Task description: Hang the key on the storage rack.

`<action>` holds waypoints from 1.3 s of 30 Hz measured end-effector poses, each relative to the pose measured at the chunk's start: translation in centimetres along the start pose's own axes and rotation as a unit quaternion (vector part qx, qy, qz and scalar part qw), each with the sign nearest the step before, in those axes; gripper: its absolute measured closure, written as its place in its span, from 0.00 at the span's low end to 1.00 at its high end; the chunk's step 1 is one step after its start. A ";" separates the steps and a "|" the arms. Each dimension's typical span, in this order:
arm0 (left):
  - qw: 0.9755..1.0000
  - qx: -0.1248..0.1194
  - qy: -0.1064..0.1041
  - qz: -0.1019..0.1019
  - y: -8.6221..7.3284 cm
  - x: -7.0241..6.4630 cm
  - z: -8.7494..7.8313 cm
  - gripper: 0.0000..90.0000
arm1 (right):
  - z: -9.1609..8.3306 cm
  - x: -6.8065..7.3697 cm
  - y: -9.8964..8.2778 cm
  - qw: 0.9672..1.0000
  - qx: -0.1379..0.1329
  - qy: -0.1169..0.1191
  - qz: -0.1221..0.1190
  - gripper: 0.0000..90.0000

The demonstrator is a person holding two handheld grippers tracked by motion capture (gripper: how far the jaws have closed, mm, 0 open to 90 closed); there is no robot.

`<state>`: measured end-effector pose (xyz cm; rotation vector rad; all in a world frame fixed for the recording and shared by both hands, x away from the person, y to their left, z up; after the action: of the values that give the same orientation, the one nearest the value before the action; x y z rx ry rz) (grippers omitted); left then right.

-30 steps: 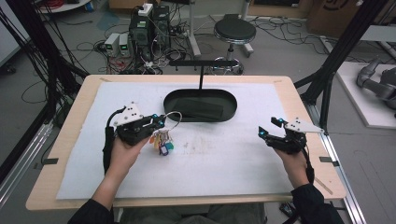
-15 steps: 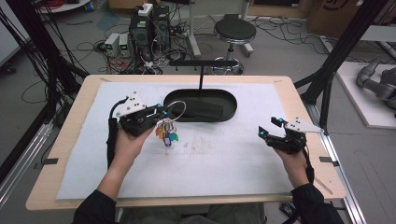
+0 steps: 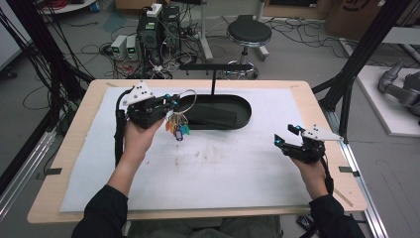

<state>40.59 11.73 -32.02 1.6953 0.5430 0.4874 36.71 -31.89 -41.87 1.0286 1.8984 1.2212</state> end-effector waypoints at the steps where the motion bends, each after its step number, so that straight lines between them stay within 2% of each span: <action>1: 1.000 -0.002 0.000 -0.001 0.1 0.2 0.1 0.96 | 0.0 0.0 0.0 1.000 0.001 0.001 0.001 0.36; 9: 1.000 -0.003 0.016 0.005 1.3 1.7 1.6 0.96 | 0.1 0.0 0.0 1.000 0.000 0.001 0.001 0.36; 17: 1.000 0.003 0.031 -0.005 1.7 3.5 3.1 0.96 | 0.1 -0.1 0.0 1.000 0.001 0.001 0.001 0.36; 24: 0.999 0.009 0.041 -0.013 1.8 4.6 4.6 0.96 | 0.0 -0.2 -0.1 1.000 0.001 0.000 0.001 0.36; 29: 0.999 0.009 0.045 -0.010 2.0 4.9 5.3 0.96 | 0.0 -0.2 -0.1 1.000 0.001 0.000 0.001 0.36; 34: 0.998 0.003 0.050 -0.025 1.6 5.6 5.6 0.96 | 0.0 -0.2 -0.1 1.000 0.001 0.000 0.001 0.36; 39: 0.998 0.004 0.061 -0.028 1.2 6.2 5.7 0.96 | 0.0 -0.1 -0.1 1.000 0.002 0.001 0.001 0.36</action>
<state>49.06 10.75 -31.74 1.6610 0.6800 0.5508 36.73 -32.03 -41.96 1.0314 1.9020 1.2201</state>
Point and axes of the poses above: each handheld gripper's, and its own axes: z roughly forward along the jaws, y roughly out of its top, x roughly to its left, the point moved 4 cm from there along z, roughly forward along the jaws, and after that the axes turned 5 degrees about -y, right-handed, at the moved point
